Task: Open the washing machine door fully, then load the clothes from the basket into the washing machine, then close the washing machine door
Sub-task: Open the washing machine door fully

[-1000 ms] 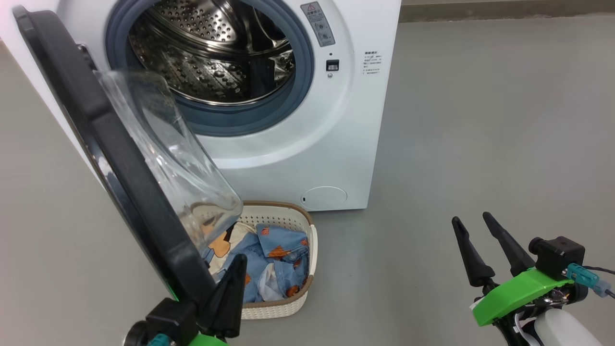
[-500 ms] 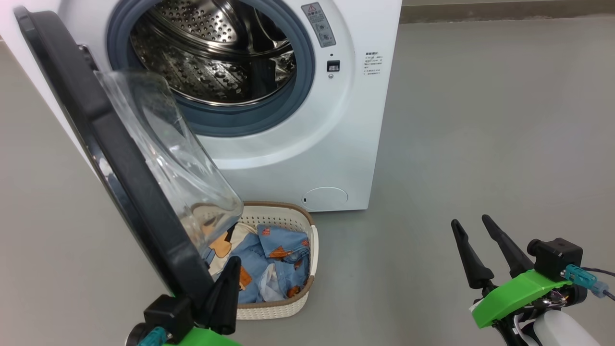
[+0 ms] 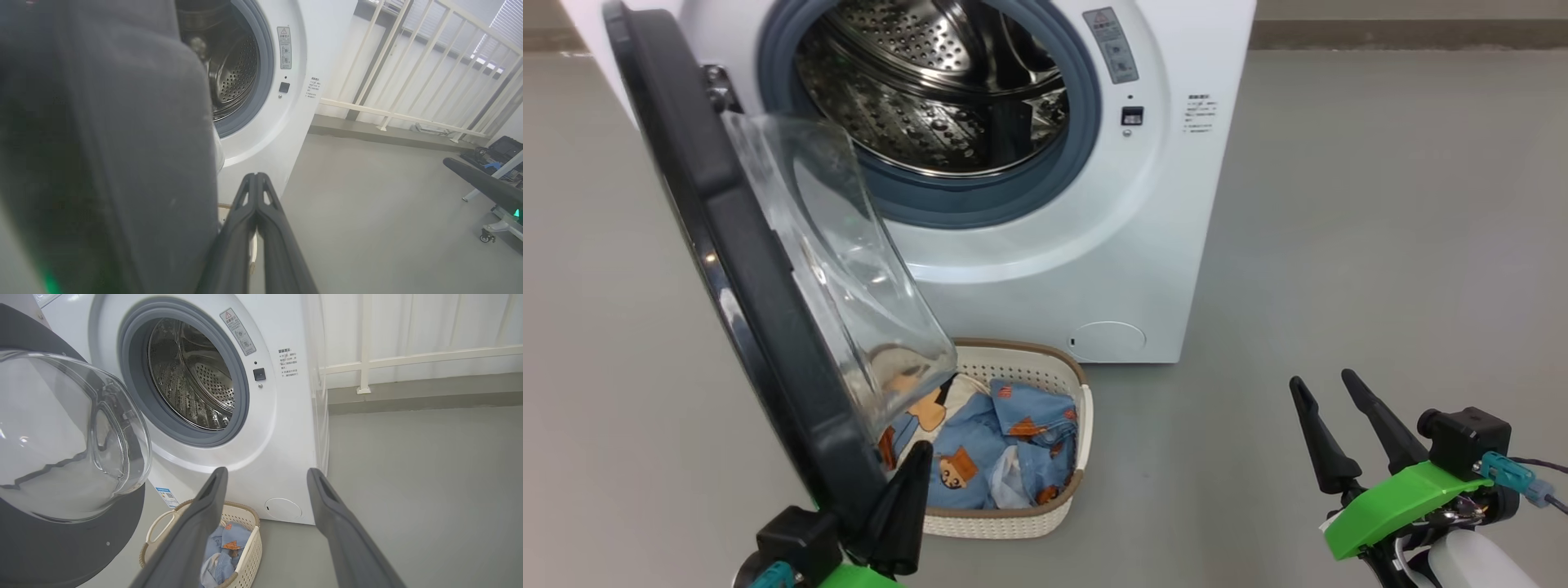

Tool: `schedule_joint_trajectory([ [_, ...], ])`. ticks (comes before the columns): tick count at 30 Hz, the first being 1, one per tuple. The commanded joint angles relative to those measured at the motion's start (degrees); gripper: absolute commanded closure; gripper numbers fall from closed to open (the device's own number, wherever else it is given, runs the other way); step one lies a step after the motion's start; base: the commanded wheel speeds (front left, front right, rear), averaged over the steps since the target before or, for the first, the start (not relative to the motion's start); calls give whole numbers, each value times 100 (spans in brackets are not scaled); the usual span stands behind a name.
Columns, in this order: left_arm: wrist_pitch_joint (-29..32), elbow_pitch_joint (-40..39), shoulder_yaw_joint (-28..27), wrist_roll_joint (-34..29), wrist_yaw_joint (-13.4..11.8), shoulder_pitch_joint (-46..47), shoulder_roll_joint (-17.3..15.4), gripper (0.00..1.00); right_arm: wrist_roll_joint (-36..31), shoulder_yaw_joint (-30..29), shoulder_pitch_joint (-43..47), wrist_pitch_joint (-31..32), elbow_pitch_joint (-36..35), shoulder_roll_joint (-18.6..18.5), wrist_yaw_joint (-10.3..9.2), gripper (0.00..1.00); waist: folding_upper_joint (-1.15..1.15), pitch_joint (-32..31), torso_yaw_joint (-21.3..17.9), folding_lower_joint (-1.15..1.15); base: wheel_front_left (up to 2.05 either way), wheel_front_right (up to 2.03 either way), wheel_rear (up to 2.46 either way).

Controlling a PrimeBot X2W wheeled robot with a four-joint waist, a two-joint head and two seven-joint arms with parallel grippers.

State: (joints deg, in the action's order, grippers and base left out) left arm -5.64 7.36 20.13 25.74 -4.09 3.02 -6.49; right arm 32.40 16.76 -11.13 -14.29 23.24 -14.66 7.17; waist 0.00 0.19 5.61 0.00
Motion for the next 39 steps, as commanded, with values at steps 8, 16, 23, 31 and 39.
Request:
schedule_joint_trajectory([
  [8,12,-288,-489,91,-238,46,-337,100,65,133,5,-71,-64,31,32,0,0,-52,481,0,0,0,0],
  [16,120,-374,-572,104,-332,18,-467,100,55,95,25,-71,-50,64,32,0,0,-59,804,0,0,0,0],
  [23,240,-399,-818,156,-496,98,-652,100,34,43,17,-71,-64,93,32,0,0,-25,1048,0,0,0,0],
  [31,426,-261,-1132,273,-597,311,-925,100,-5,9,-29,-71,-101,138,32,0,0,165,1199,0,0,0,0],
  [39,548,240,-1523,494,-584,637,-1253,100,-25,-56,-128,-71,-144,166,32,0,0,399,1253,0,0,0,0],
])
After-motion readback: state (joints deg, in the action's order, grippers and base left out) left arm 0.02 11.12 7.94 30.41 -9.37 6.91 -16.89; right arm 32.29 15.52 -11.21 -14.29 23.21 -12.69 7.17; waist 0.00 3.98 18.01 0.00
